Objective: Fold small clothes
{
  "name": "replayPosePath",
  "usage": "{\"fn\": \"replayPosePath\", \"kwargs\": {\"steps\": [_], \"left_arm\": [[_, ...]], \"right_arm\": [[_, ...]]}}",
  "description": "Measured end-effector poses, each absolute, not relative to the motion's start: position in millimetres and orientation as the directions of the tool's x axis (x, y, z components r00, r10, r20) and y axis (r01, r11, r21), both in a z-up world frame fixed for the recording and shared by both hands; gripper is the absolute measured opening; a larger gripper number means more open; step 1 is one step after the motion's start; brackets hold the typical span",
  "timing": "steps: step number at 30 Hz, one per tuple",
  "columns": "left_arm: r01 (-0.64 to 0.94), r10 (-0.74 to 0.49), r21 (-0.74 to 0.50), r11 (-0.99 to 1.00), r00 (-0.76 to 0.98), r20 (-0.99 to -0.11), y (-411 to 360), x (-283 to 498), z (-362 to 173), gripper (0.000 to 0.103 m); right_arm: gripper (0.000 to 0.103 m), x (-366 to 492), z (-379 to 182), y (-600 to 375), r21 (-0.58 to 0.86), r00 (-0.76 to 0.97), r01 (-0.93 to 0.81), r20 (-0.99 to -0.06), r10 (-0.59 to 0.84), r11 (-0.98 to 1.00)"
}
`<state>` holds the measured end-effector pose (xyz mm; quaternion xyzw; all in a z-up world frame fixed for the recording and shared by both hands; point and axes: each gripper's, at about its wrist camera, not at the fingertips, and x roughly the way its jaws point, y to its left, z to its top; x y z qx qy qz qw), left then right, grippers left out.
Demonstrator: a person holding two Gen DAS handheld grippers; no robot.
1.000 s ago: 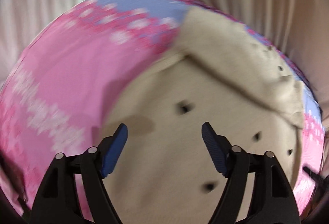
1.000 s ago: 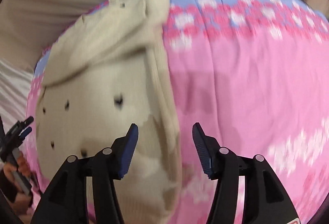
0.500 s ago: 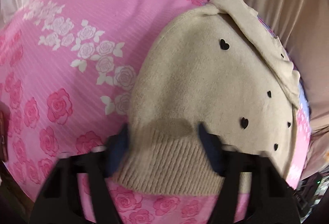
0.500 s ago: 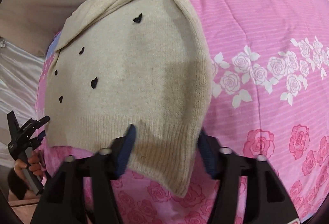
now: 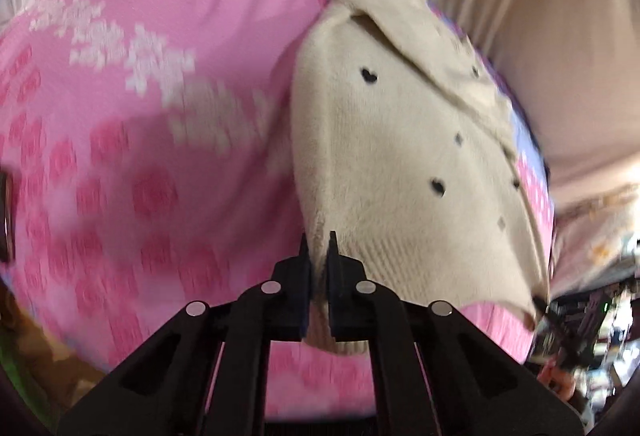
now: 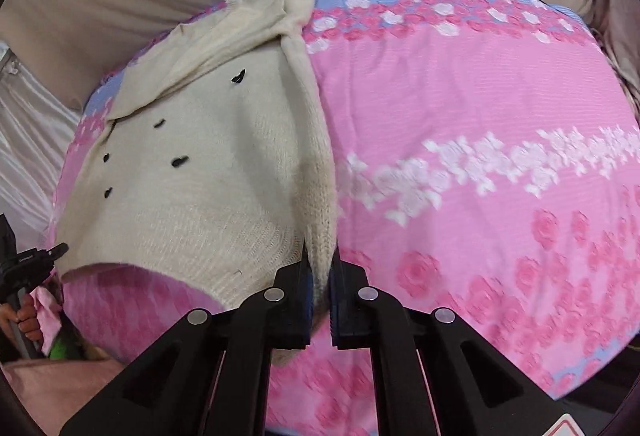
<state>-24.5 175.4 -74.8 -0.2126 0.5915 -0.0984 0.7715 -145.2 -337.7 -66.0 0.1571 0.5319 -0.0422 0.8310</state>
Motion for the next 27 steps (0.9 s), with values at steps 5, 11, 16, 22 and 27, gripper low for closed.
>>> {"fn": "replayPosePath", "kwargs": {"steps": [5, 11, 16, 22, 27], "left_arm": [[-0.115, -0.388, -0.41, 0.905, 0.171, -0.906, 166, -80, -93, 0.005], [-0.189, -0.352, -0.391, 0.901, 0.211, -0.912, 181, -80, -98, 0.012], [-0.246, -0.335, -0.371, 0.895, 0.178, -0.925, 173, -69, -120, 0.065], [-0.193, -0.334, -0.369, 0.909, 0.192, -0.923, 155, -69, -126, 0.01], [-0.206, -0.438, -0.48, 0.853, 0.218, -0.872, 165, -73, -106, 0.005]], "right_arm": [[0.005, -201, -100, -336, 0.215, 0.322, 0.255, -0.938, 0.127, 0.943], [0.007, -219, -132, -313, 0.257, 0.272, 0.218, -0.942, 0.194, 0.941], [0.029, -196, -141, -306, 0.218, 0.26, 0.228, -0.953, 0.156, 0.949], [0.021, -199, -153, -304, 0.241, 0.268, 0.253, -0.948, 0.172, 0.937], [0.007, -209, -130, -318, 0.373, 0.342, 0.238, -0.896, 0.282, 0.897]]}}
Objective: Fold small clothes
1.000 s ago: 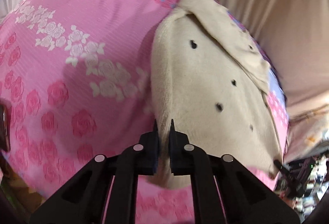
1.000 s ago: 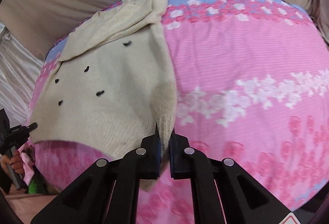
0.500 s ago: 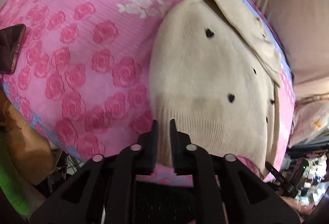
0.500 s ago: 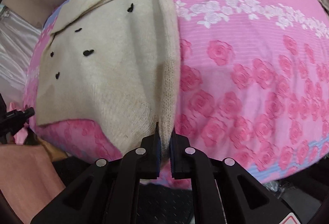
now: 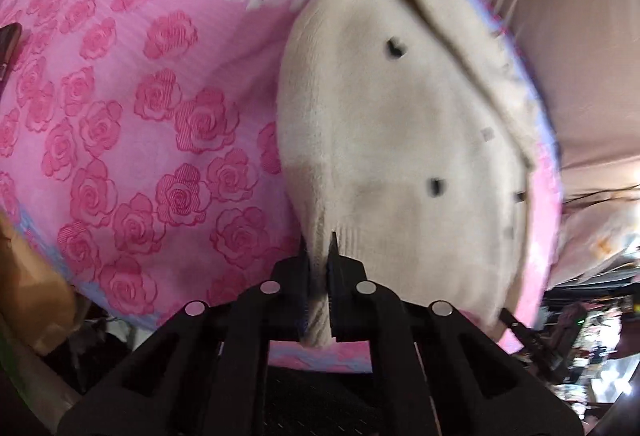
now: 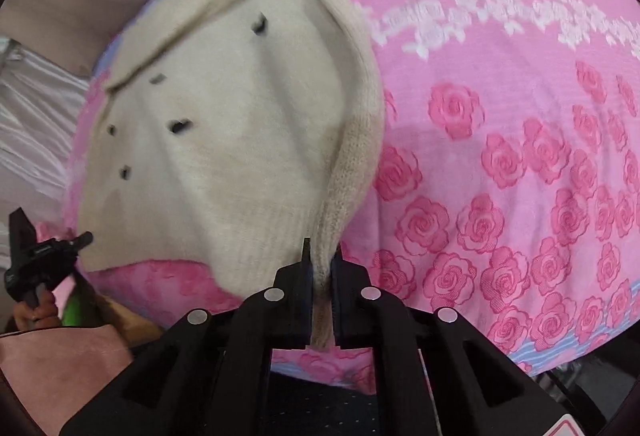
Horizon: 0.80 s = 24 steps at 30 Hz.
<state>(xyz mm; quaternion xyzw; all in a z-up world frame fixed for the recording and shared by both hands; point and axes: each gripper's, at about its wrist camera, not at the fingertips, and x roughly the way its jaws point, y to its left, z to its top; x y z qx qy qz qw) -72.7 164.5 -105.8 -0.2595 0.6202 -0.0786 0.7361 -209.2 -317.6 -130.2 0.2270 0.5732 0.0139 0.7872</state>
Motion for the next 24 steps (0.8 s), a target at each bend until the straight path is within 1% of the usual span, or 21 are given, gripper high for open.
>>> {"fn": "replayPosePath", "kwargs": {"steps": [3, 7, 8, 12, 14, 15, 18, 24], "left_arm": [[-0.213, -0.492, -0.557, 0.803, 0.29, -0.821, 177, -73, -69, 0.005], [-0.194, -0.516, -0.62, 0.76, 0.401, -0.757, 189, -67, -22, 0.005], [-0.188, -0.52, -0.637, 0.747, 0.431, -0.737, 194, -65, -11, 0.005], [-0.18, -0.52, -0.696, 0.695, 0.541, -0.661, 196, -46, 26, 0.004], [-0.141, -0.528, -0.714, 0.686, 0.579, -0.621, 193, -27, 45, 0.004], [-0.118, -0.52, -0.705, 0.699, 0.594, -0.614, 190, -17, 54, 0.004], [-0.056, -0.491, -0.657, 0.752, 0.617, -0.615, 172, 33, 72, 0.004], [-0.047, -0.418, -0.568, 0.822, 0.627, -0.657, 145, 138, 72, 0.005]], "right_arm": [[0.006, -218, -91, -331, 0.463, 0.453, 0.218, -0.828, 0.331, 0.859], [0.006, -223, -39, -346, 0.539, 0.586, 0.162, -0.726, 0.359, 0.827], [0.006, -222, -22, -350, 0.558, 0.628, 0.138, -0.688, 0.363, 0.818], [0.006, -198, 19, -363, 0.601, 0.726, 0.097, -0.588, 0.356, 0.794], [0.006, -179, 34, -371, 0.619, 0.759, 0.07, -0.542, 0.361, 0.782], [0.006, -169, 40, -373, 0.625, 0.768, 0.057, -0.526, 0.366, 0.779], [0.006, -122, 51, -381, 0.622, 0.789, 0.036, -0.498, 0.36, 0.782], [0.006, -5, 41, -407, 0.601, 0.78, 0.08, -0.535, 0.325, 0.795]]}}
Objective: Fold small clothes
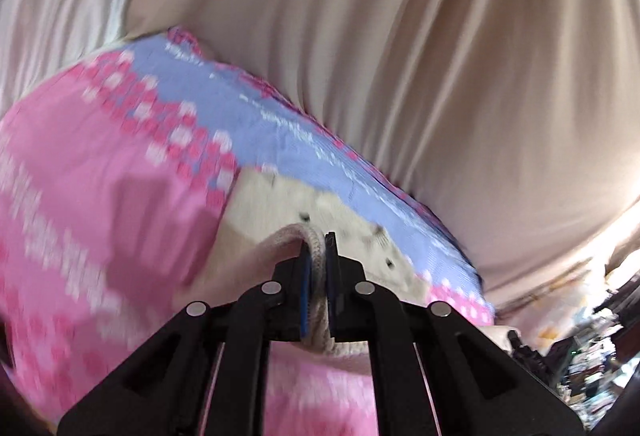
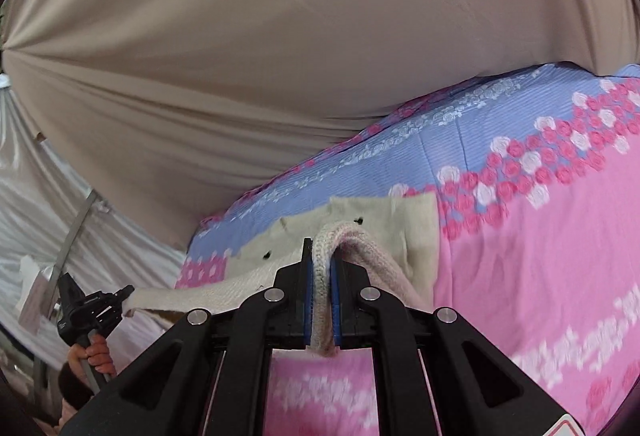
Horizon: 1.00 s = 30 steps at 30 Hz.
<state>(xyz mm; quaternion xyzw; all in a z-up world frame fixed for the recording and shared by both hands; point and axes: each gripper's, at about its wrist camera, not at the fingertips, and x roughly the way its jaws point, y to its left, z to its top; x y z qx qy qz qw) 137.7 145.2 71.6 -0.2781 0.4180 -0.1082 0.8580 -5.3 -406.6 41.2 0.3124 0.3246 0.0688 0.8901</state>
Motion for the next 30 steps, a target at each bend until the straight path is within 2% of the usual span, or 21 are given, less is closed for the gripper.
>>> {"fn": "replayPosePath", "kwargs": {"steps": [3, 5, 6, 8, 9, 11, 14, 19, 22, 24, 25, 26, 28, 30], "left_arm": [[-0.076, -0.37, -0.515, 0.854, 0.608, -0.703, 128, 203, 56, 0.005], [-0.089, -0.33, -0.453, 0.887, 0.563, -0.758, 110, 251, 31, 0.005], [-0.102, -0.309, -0.426, 0.899, 0.542, -0.782, 101, 271, 17, 0.009], [-0.161, -0.229, -0.344, 0.925, 0.486, -0.843, 87, 311, -24, 0.009], [-0.184, -0.207, -0.329, 0.926, 0.48, -0.853, 85, 319, -36, 0.009], [-0.207, -0.157, -0.287, 0.935, 0.485, -0.861, 85, 324, -48, 0.009], [-0.182, -0.158, -0.285, 0.941, 0.507, -0.848, 91, 313, -49, 0.01], [-0.09, -0.278, -0.363, 0.928, 0.484, -0.83, 76, 274, -54, 0.033], [-0.096, -0.215, -0.285, 0.954, 0.445, -0.87, 60, 270, -73, 0.035], [-0.157, -0.203, -0.295, 0.943, 0.431, -0.879, 69, 277, -82, 0.035], [-0.173, -0.209, -0.309, 0.935, 0.435, -0.876, 75, 283, -82, 0.038], [-0.171, -0.201, -0.302, 0.938, 0.44, -0.875, 79, 290, -82, 0.042], [-0.14, -0.142, -0.224, 0.965, 0.439, -0.887, 81, 309, -83, 0.062], [-0.079, -0.14, -0.187, 0.979, 0.407, -0.903, 75, 326, -91, 0.065]], "right_arm": [[0.007, 54, 24, -416, 0.588, 0.75, 0.112, -0.579, 0.32, 0.801], [0.011, 103, 0, -418, 0.567, 0.7, 0.163, -0.643, 0.31, 0.808], [0.012, 119, -10, -417, 0.557, 0.681, 0.188, -0.667, 0.301, 0.809], [0.02, 149, -32, -421, 0.503, 0.655, 0.265, -0.72, 0.229, 0.823], [0.02, 154, -37, -424, 0.48, 0.658, 0.304, -0.73, 0.183, 0.823], [0.024, 152, -38, -427, 0.499, 0.686, 0.31, -0.707, 0.173, 0.809], [0.028, 135, -37, -417, 0.484, 0.69, 0.265, -0.699, 0.187, 0.834], [0.026, 120, -53, -356, 0.43, 0.609, 0.112, -0.742, 0.28, 0.896], [0.025, 132, -68, -326, 0.284, 0.573, 0.113, -0.801, 0.171, 0.952], [0.026, 139, -73, -333, 0.264, 0.563, 0.168, -0.817, 0.127, 0.95], [0.032, 141, -73, -337, 0.259, 0.562, 0.181, -0.819, 0.116, 0.949], [0.043, 144, -72, -342, 0.247, 0.564, 0.186, -0.819, 0.102, 0.951], [0.058, 151, -73, -352, 0.222, 0.563, 0.186, -0.822, 0.081, 0.957], [0.062, 163, -79, -359, 0.19, 0.542, 0.198, -0.839, 0.054, 0.962]]}}
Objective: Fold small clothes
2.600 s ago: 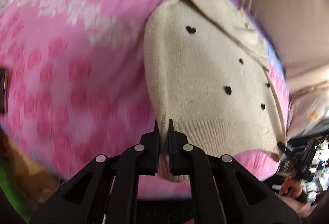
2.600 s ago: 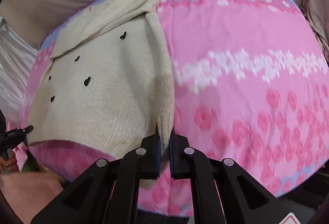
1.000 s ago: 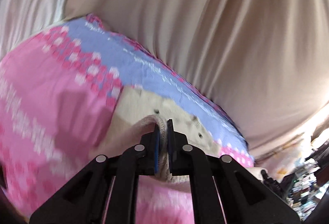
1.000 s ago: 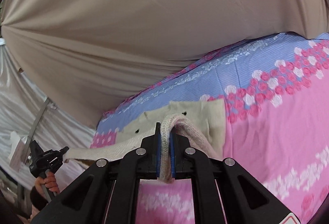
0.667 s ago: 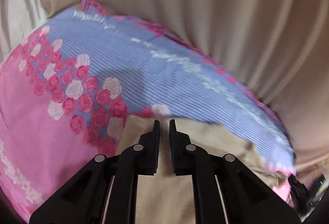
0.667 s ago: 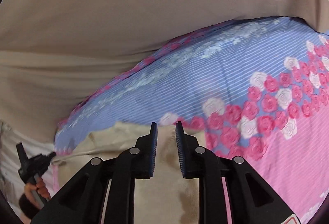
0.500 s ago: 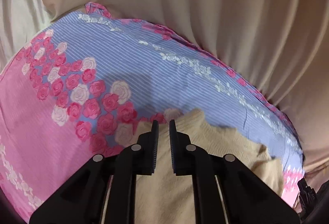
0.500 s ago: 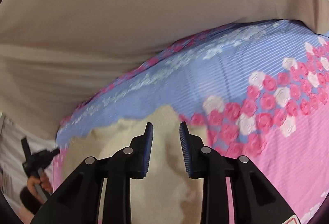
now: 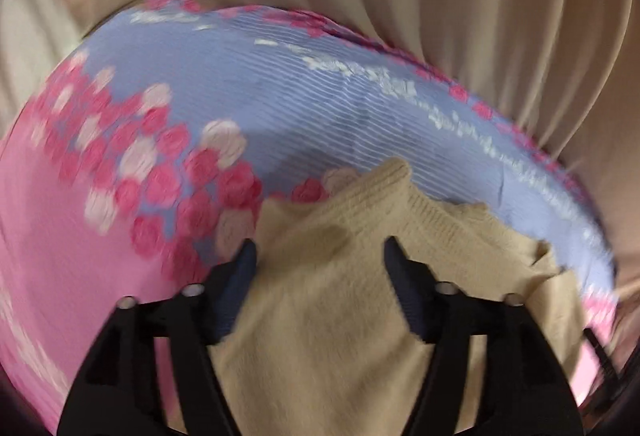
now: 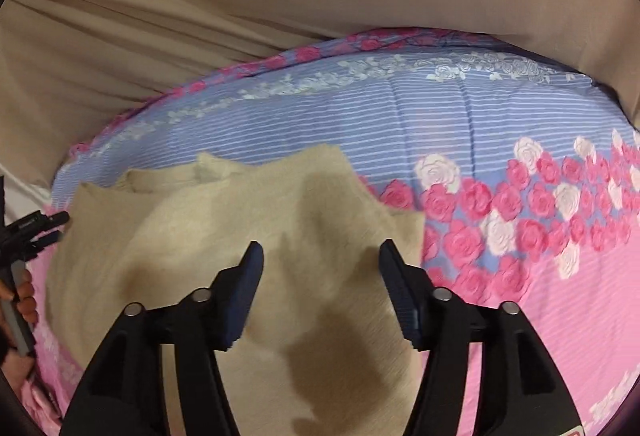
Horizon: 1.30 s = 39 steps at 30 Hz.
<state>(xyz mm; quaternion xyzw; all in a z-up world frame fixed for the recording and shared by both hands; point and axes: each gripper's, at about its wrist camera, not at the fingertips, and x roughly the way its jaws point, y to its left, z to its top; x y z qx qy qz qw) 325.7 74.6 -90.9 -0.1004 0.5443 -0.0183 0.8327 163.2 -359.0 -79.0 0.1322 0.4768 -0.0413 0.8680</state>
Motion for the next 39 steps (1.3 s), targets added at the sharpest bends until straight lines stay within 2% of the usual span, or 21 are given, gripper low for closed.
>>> {"fn": "replayPosePath", "kwargs": {"steps": [1, 2, 3, 4, 5, 6, 9, 11, 13, 15, 16, 20, 21, 22, 25, 27, 28, 29, 31, 34, 39], "left_arm": [[-0.032, -0.149, -0.174, 0.984, 0.384, -0.911, 69, 335, -98, 0.065], [0.005, -0.143, -0.151, 0.988, 0.362, -0.921, 64, 341, -105, 0.058], [0.033, -0.135, -0.132, 0.991, 0.347, -0.928, 61, 345, -110, 0.037], [0.067, -0.162, -0.148, 0.987, 0.334, -0.929, 58, 347, -114, 0.022], [0.07, -0.174, -0.16, 0.985, 0.346, -0.922, 59, 346, -111, 0.018], [0.062, -0.211, -0.203, 0.977, 0.379, -0.901, 65, 343, -100, 0.009], [0.009, -0.227, -0.256, 0.967, 0.493, -0.84, 88, 333, -65, 0.009], [-0.065, -0.206, -0.281, 0.958, 0.525, -0.826, 103, 333, -61, 0.009], [-0.102, -0.181, -0.255, 0.962, 0.462, -0.868, 105, 345, -88, 0.011], [-0.074, -0.161, -0.201, 0.977, 0.37, -0.915, 93, 354, -112, 0.012], [-0.054, -0.13, -0.163, 0.985, 0.381, -0.916, 88, 350, -110, 0.015], [-0.003, -0.157, -0.18, 0.984, 0.476, -0.865, 80, 326, -73, 0.023], [0.0, -0.172, -0.198, 0.98, 0.494, -0.852, 81, 317, -65, 0.032], [0.003, -0.185, -0.211, 0.978, 0.496, -0.849, 80, 313, -64, 0.04], [0.022, -0.168, -0.177, 0.984, 0.451, -0.877, 73, 304, -76, 0.043], [-0.001, -0.13, -0.144, 0.99, 0.422, -0.897, 76, 295, -80, 0.042], [-0.013, -0.141, -0.162, 0.987, 0.425, -0.894, 82, 289, -79, 0.044], [-0.036, -0.162, -0.197, 0.98, 0.435, -0.886, 91, 282, -77, 0.046], [-0.13, -0.155, -0.235, 0.963, 0.447, -0.881, 123, 261, -72, 0.061], [-0.259, -0.122, -0.247, 0.934, 0.417, -0.901, 165, 228, -81, 0.062], [-0.331, -0.201, -0.321, 0.887, 0.349, -0.915, 196, 183, -108, 0.066]], "right_arm": [[0.063, 170, -84, -361, 0.177, 0.523, 0.202, -0.851, 0.047, 0.963], [0.063, 180, -89, -362, 0.174, 0.508, 0.204, -0.86, 0.048, 0.963], [0.058, 184, -95, -363, 0.185, 0.496, 0.196, -0.866, 0.065, 0.963], [0.018, 185, -96, -365, 0.204, 0.49, 0.181, -0.867, 0.092, 0.962], [0.006, 187, -98, -365, 0.224, 0.477, 0.172, -0.871, 0.118, 0.959], [0.006, 183, -91, -368, 0.261, 0.501, 0.18, -0.854, 0.139, 0.948], [0.005, 160, -54, -377, 0.346, 0.635, 0.17, -0.754, 0.165, 0.923], [0.007, 159, -54, -384, 0.344, 0.65, 0.185, -0.745, 0.148, 0.921], [0.016, 176, -87, -385, 0.277, 0.552, 0.21, -0.825, 0.12, 0.938], [0.018, 186, -114, -385, 0.221, 0.465, 0.26, -0.882, 0.078, 0.94], [0.018, 180, -105, -383, 0.235, 0.501, 0.266, -0.863, 0.074, 0.935], [0.019, 145, -65, -373, 0.309, 0.623, 0.25, -0.777, 0.092, 0.918], [0.019, 140, -65, -370, 0.32, 0.624, 0.238, -0.774, 0.108, 0.917], [0.019, 138, -68, -366, 0.313, 0.612, 0.222, -0.782, 0.118, 0.923], [0.019, 148, -106, -353, 0.197, 0.477, 0.201, -0.875, 0.08, 0.96], [0.019, 141, -98, -357, 0.226, 0.505, 0.233, -0.86, 0.081, 0.946], [0.021, 137, -88, -359, 0.237, 0.517, 0.244, -0.852, 0.081, 0.94], [0.035, 128, -74, -360, 0.25, 0.543, 0.247, -0.836, 0.08, 0.936], [0.052, 106, -59, -360, 0.25, 0.572, 0.24, -0.817, 0.071, 0.938], [0.055, 81, -67, -365, 0.24, 0.536, 0.242, -0.84, 0.076, 0.94], [0.063, 36, -104, -371, 0.331, 0.464, 0.308, -0.871, 0.163, 0.892]]}}
